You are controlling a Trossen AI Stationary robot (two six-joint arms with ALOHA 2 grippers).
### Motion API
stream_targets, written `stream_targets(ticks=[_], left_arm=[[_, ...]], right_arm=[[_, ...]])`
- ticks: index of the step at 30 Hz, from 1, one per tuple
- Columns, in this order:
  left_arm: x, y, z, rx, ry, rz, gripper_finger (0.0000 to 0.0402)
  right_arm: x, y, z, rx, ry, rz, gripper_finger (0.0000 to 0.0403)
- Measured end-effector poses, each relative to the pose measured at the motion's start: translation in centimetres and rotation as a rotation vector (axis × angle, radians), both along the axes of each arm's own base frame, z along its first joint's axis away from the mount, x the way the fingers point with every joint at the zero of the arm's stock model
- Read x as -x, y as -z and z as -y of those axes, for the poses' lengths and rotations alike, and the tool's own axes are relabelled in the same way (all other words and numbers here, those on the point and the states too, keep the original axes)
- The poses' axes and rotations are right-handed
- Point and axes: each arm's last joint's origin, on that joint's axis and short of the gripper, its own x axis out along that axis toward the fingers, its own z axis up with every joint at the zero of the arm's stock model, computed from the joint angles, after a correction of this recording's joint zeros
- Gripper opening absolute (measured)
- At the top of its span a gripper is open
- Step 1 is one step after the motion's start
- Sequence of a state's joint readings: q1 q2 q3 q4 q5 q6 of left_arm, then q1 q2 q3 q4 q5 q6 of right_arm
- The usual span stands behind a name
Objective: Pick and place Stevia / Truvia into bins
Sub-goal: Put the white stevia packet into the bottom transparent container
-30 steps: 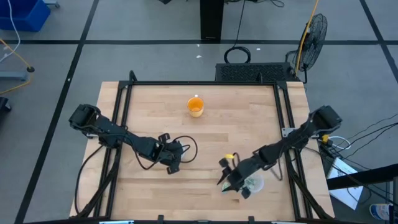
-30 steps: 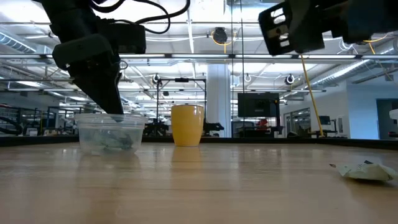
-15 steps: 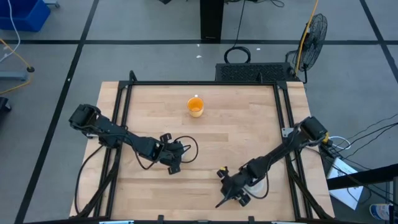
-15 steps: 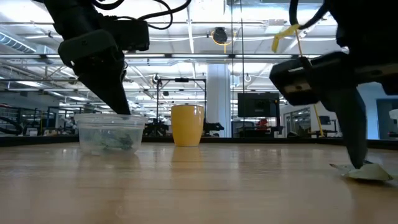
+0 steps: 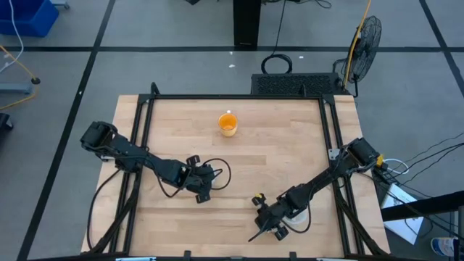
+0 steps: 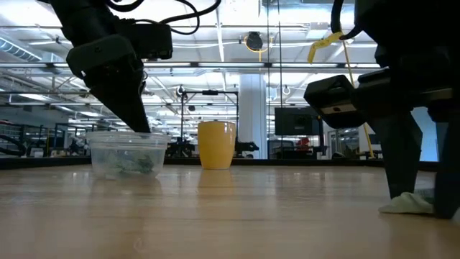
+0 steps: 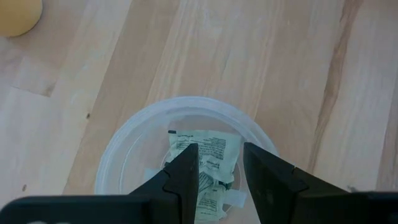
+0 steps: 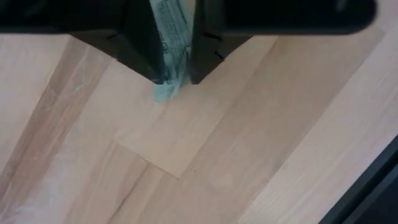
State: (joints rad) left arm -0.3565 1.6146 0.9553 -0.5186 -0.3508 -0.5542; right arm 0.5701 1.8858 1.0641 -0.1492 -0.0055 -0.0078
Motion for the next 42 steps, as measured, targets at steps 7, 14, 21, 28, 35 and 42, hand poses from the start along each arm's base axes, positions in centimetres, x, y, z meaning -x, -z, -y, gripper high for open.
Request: stream_targets(ticks=[7,14,21,28,35,42], left_arm=[[0.0,0.0,0.0,0.000,0.000,0.000,0.0131],[0.0,0.0,0.0,0.001,0.000,0.000,0.0131],[-0.1,-0.1,0.0,0.005,0.000,0.012,0.0131],[-0.6,-0.3,0.2,0.028,0.000,0.071,0.0131],[-1.4,-0.8,0.5,0.064,0.000,0.169,0.0131],[-2.4,-1.6,0.9,0.113,0.001,0.299,0.0131]], right_arm=[[0.1,-0.5,0.1,-0.005,0.005,0.011,0.0006],[0.6,-3.9,0.1,-0.031,-0.025,0.108,0.0002],[3.3,-9.7,1.2,0.012,0.120,0.222,0.0001],[7.1,-11.5,2.2,0.020,0.363,0.093,0.0001],[9.1,-9.5,1.8,0.012,0.440,0.002,0.0001],[10.9,-7.0,1.9,-0.003,0.499,-0.103,0.0000]])
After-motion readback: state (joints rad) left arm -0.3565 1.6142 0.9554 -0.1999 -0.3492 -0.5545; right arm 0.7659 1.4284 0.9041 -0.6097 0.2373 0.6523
